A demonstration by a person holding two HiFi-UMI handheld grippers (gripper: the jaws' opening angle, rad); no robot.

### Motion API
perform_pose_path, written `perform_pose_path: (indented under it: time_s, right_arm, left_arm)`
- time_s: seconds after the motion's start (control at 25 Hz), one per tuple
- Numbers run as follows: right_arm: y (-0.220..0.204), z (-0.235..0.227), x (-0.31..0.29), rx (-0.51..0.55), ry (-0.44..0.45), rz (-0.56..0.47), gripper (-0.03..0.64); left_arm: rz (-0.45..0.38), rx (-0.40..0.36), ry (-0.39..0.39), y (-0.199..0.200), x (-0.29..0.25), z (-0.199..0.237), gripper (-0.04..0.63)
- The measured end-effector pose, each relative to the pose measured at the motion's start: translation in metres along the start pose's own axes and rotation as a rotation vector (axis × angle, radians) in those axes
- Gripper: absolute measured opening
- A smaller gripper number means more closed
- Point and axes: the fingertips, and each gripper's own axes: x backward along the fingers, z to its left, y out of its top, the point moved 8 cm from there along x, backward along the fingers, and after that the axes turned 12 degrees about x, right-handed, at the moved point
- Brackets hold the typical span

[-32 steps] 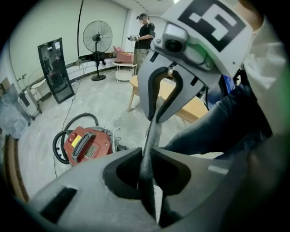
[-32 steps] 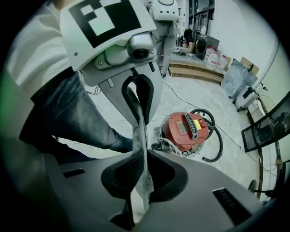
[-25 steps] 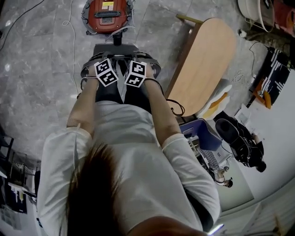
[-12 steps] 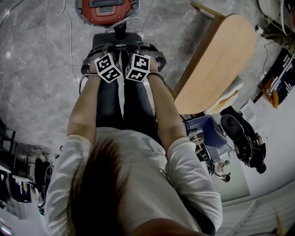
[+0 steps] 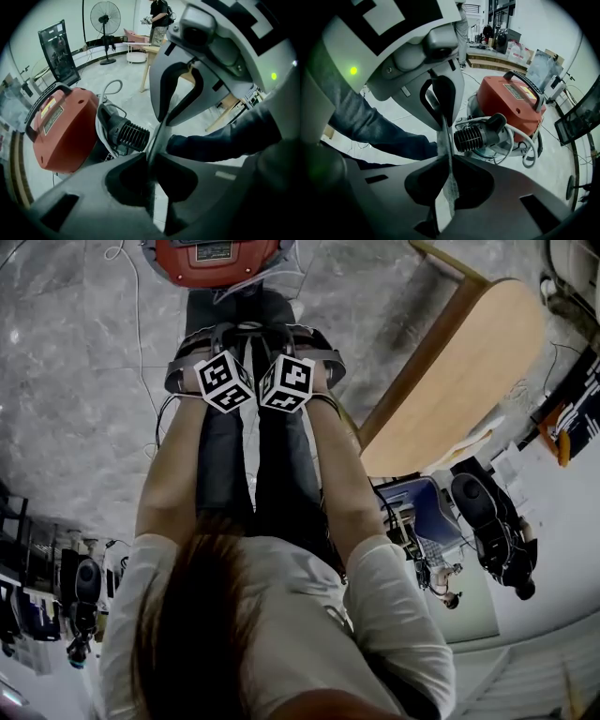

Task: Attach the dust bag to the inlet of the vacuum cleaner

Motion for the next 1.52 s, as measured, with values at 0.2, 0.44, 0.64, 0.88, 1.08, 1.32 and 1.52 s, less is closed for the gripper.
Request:
perform_pose_path:
  time_s: [0.2,0.44,0.64,0.88,1.08,1.32,1.52]
  right_arm:
    - [-0.005,0.003,-0.014,-0.024,-0.011,0.001,0.031]
    - [-0.005,0.005,-0.02,-0.033,-0.028,-0.006,0.031]
    - [-0.005,0.002,-0.015,-0.033,-0.065,-0.011,0.029]
    - [-0.003,-0.002,-0.013,-0.033,-0.089,-0.009,0.031]
    - [-0.002,-0.007,-0.011,-0.03,-0.113,-0.012,0.031]
    - [-0.004,-0.01,-0.006,-0.045,-0.122,-0.018,0.031]
    - [-0.006,-0.013,-0.012,-0.084,-0.129,-0.015,0.029]
  left_arm:
    - [0.003,0.003,0.012,-0.003,-0.012,0.0,0.046]
    - [-0.004,0.001,0.047,-0.007,-0.017,0.003,0.049]
    - [-0.021,0.002,0.071,-0.003,-0.013,0.004,0.049]
    - [-0.032,0.028,0.074,0.002,-0.007,0.008,0.051]
    - [-0.05,0.054,0.094,0.001,-0.007,0.012,0.052]
    - [-0.067,0.064,0.108,0.008,-0.003,0.014,0.054]
    - [-0.069,0.059,0.085,0.012,-0.005,0.022,0.061]
